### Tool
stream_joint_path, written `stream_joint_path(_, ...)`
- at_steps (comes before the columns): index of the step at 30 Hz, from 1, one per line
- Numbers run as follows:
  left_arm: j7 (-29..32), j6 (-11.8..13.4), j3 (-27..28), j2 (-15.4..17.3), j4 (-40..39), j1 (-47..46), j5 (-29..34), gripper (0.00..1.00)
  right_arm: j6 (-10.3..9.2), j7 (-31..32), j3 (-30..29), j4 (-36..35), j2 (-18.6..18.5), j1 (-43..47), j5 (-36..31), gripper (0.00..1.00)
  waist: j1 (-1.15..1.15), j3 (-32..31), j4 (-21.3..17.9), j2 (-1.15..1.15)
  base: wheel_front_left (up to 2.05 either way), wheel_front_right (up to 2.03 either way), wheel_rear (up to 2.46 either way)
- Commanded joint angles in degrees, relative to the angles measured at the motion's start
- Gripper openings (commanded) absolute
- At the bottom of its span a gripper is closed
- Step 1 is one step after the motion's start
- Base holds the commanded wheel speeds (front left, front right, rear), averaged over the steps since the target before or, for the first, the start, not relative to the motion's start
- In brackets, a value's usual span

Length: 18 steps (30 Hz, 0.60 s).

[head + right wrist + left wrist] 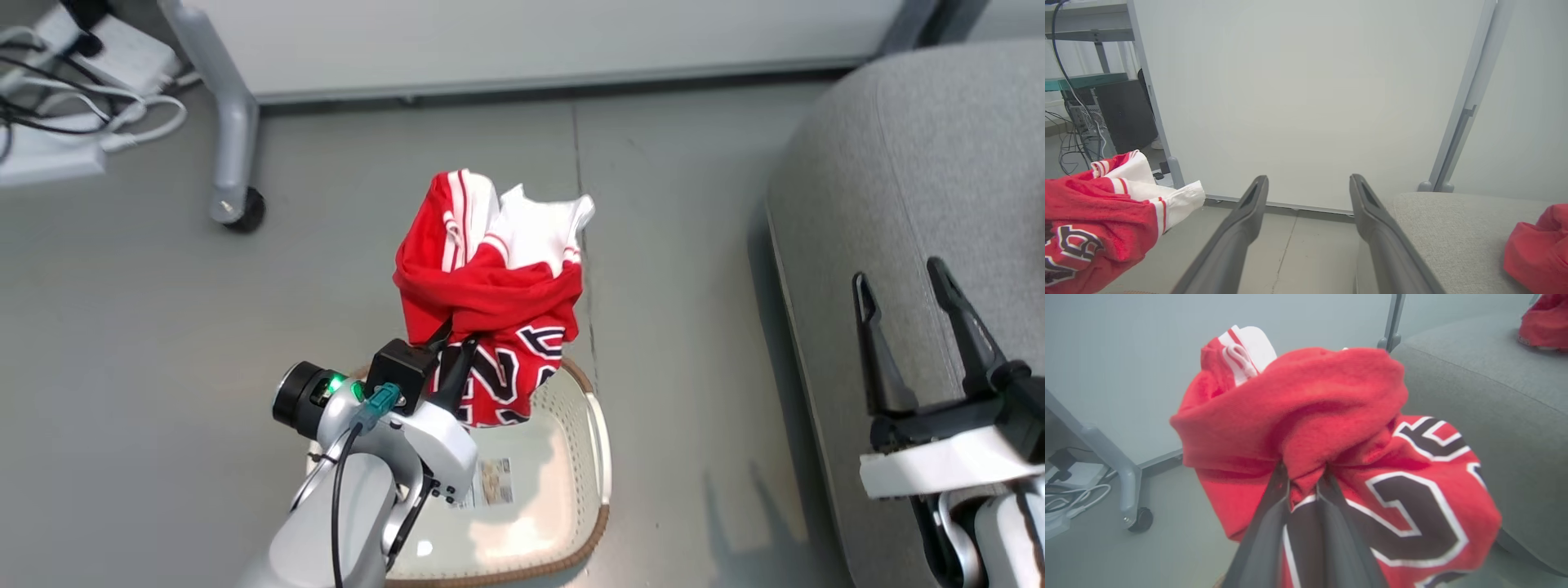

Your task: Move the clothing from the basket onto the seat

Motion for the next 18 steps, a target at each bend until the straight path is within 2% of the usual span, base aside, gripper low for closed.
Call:
stream_joint_path(1,-0.27,0.47,1.14,0.15,-2.55,1.69,0.54,0.00,0.01,-0.08,0.07,0.05,-0.34,1.25,0.14,1.00,0.00,-3.93,2.42,0.00,0.00,0.00,0.00)
stream_joint_path(2,-0.27,0.81,3.31,0.16,-7.45,3.48,1.27,0.00,0.00,-0.08,0.06,0.26,-0.15,2.46,0.02,1.00,0.00,-5.57,2.88,0.00,0.00,0.00,0.00)
stream_joint_path(9,-0.27,3.08,11.30,0.07,-26.20,10.53,4.12,0.00,0.01,-0.08,0.98,0.99,0.89,4.98,0.51,1.00,0.00,-9.92,2.89,0.00,0.00,0.00,0.00)
stream_joint_path(14,-0.28,3.21,13.09,0.12,-39.31,14.24,5.04,0.00,0.01,-0.08,1.74,1.50,1.47,5.94,0.71,1.00,0.00,-11.94,2.76,0.00,0.00,0.00,0.00)
stream_joint_path(18,-0.28,2.95,12.78,0.13,-46.14,16.36,3.97,0.00,0.01,-0.08,2.41,1.91,1.57,6.47,1.01,1.00,0.00,-13.14,2.57,0.00,0.00,0.00,0.00)
